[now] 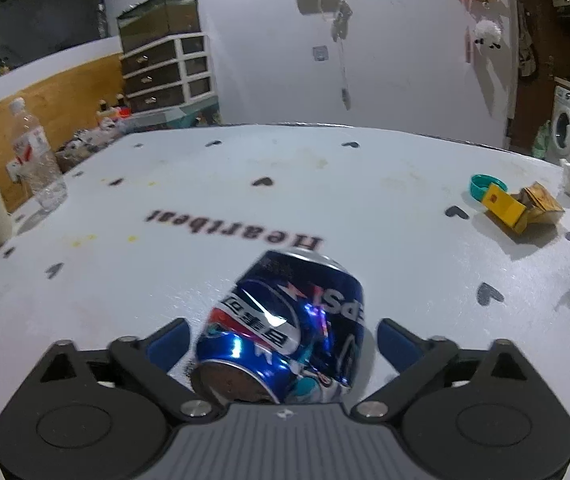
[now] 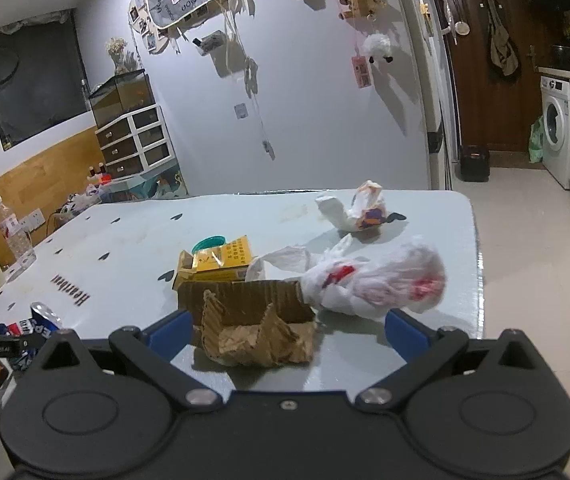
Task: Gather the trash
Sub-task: 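Grasp the crushed blue Pepsi can with the left tool while the right tool grasps the cardboard box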
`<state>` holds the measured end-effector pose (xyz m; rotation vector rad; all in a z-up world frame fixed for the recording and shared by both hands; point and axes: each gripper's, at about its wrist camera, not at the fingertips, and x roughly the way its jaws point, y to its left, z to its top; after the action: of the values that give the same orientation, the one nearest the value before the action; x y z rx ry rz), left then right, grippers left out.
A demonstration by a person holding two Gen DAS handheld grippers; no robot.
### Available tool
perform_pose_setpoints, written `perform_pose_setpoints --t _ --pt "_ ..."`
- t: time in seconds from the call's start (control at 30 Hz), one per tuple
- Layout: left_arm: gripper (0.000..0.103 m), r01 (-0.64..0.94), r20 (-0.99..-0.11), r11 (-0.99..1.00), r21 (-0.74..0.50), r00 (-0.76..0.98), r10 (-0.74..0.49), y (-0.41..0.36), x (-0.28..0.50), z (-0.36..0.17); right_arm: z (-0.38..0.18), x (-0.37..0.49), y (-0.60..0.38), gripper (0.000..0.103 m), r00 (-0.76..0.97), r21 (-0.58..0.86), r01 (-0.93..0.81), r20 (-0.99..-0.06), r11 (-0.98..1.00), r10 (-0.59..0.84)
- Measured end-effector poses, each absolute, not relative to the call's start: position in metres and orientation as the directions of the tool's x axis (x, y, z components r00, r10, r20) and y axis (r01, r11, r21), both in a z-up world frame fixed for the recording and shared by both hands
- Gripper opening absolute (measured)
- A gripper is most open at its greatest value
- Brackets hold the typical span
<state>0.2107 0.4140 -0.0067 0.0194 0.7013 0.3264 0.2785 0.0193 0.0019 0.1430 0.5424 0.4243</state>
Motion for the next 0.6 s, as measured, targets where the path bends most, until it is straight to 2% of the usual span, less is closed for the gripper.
perform_pose_setpoints --t 0.03,0.33,0.53,0.57,0.6 --pt "0.09 -0.279 -0.633 0.953 0.119 0.718 0.289 0.413 0.211 -0.008 0.0 0.281 0.024 0.103 0.769 0.241 -0.355 -0.474 0.903 0.429" --pt "0.09 -0.224 -0.62 0.964 0.14 0.739 0.262 0.396 0.211 -0.012 -0.016 0.298 0.054 0.102 0.726 0.256 -0.356 -0.529 0.899 0.439" --pt "0.09 -0.196 -0.612 0.971 0.14 0.753 0.24 0.378 0.21 -0.014 -0.026 0.308 0.066 0.078 0.692 0.258 -0.345 -0.579 0.902 0.43" --pt "0.09 -0.193 -0.61 0.971 0.144 0.755 0.241 0.374 0.21 -0.014 -0.028 0.308 0.066 0.066 0.688 0.26 -0.341 -0.586 0.903 0.428" --pt "0.09 -0.193 -0.609 0.97 0.148 0.756 0.243 0.372 0.21 -0.015 -0.029 0.308 0.066 0.061 0.686 0.263 -0.336 -0.59 0.904 0.427"
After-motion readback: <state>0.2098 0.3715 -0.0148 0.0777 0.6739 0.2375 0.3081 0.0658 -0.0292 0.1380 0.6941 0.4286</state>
